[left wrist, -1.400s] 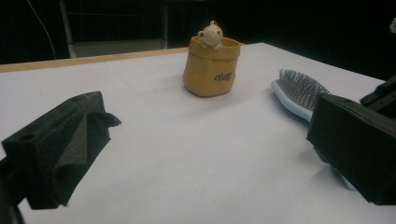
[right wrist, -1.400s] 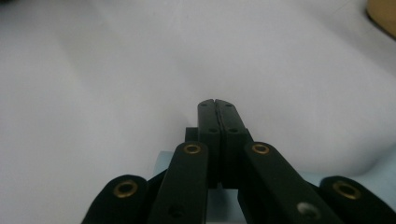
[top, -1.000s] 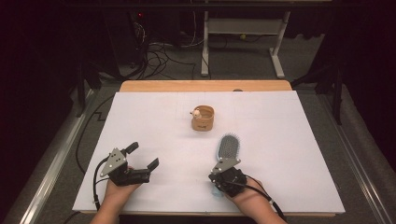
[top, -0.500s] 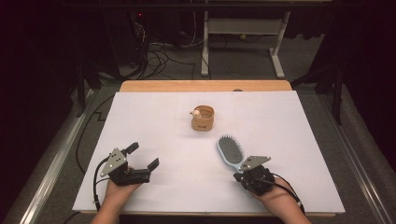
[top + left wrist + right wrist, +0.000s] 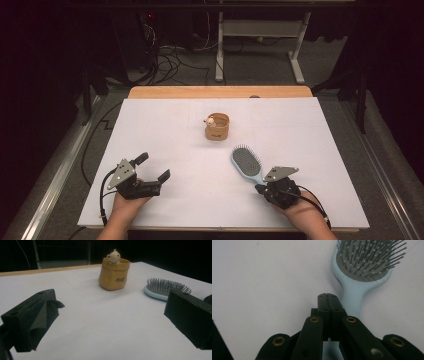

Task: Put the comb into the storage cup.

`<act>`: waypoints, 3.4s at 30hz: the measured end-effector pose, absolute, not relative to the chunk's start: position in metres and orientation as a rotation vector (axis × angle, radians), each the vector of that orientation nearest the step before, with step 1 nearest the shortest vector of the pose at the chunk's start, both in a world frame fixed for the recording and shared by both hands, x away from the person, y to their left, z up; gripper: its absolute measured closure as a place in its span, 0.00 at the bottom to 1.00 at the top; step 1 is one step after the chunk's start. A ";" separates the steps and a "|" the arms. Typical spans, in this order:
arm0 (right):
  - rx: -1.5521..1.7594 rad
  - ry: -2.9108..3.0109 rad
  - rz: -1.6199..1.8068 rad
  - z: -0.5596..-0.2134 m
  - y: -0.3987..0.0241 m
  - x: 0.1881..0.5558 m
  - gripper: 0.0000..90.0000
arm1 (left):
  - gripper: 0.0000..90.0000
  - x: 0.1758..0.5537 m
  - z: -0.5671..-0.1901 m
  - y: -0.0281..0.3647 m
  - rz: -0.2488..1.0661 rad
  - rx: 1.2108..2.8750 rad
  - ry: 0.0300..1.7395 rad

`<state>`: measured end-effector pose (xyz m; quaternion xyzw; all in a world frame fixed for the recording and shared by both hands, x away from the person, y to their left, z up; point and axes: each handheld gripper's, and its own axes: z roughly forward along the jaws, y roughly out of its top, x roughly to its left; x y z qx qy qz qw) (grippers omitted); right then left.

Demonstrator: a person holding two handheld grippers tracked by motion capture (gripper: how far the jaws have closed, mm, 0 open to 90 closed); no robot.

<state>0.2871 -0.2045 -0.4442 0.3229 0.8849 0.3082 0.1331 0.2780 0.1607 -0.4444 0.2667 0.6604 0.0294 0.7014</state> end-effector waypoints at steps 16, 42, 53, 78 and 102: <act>1.119 2.193 1.115 -0.440 -0.266 0.287 1.00 | 0.00 0.277 -0.446 0.157 0.075 0.631 1.466; 1.276 2.134 1.132 -0.454 -0.287 0.298 0.26 | 0.00 0.277 -0.447 0.155 0.104 0.626 1.468; 1.289 2.111 1.134 -0.454 -0.287 0.299 0.09 | 0.00 0.277 -0.446 0.155 0.098 0.624 1.471; 1.365 2.213 0.970 -0.445 -0.290 0.321 0.00 | 0.00 0.281 -0.446 0.157 0.074 0.638 1.467; 1.337 2.420 0.718 -0.450 -0.277 0.333 0.00 | 0.00 0.284 -0.447 0.155 0.092 0.657 1.454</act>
